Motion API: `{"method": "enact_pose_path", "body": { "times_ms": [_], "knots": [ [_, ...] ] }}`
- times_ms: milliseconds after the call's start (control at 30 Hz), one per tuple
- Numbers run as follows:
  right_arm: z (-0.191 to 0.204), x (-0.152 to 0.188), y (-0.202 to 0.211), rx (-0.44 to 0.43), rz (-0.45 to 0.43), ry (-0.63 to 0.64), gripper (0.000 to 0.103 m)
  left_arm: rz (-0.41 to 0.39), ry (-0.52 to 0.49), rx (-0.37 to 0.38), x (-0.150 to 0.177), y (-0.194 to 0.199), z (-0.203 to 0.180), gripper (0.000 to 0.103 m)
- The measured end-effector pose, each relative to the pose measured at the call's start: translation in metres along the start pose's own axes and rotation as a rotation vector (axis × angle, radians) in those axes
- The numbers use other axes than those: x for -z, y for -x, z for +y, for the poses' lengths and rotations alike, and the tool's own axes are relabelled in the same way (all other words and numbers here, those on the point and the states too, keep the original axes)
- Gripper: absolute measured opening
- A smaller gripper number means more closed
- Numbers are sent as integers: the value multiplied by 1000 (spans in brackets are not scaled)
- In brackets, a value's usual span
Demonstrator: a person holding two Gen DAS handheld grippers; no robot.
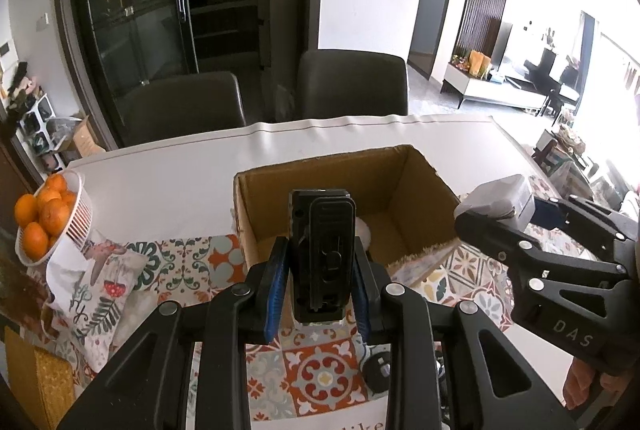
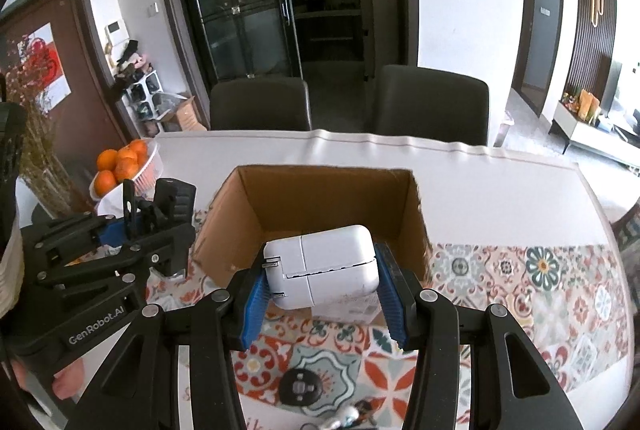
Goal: Organize rigid objects
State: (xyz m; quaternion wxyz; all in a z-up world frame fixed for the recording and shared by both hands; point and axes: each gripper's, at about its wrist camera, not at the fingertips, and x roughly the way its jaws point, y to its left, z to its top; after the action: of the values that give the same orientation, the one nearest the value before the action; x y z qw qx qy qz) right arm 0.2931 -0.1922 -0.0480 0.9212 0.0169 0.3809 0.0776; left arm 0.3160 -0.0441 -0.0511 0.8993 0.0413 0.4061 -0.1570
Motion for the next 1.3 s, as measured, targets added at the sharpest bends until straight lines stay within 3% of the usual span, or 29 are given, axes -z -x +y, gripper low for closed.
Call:
{"method": "enact_pose_path", "body": {
  "times_ms": [433, 767, 1300],
  "knots": [
    [-13, -33, -32, 1, 32, 36, 49, 51, 12, 10, -29, -35, 4, 29],
    [-27, -42, -89, -38, 202, 29, 49, 178, 16, 12, -36, -85, 8, 29],
    [-31, -17, -147, -33, 386, 121, 49, 345, -25, -1, -14, -143, 8, 29]
  ]
}}
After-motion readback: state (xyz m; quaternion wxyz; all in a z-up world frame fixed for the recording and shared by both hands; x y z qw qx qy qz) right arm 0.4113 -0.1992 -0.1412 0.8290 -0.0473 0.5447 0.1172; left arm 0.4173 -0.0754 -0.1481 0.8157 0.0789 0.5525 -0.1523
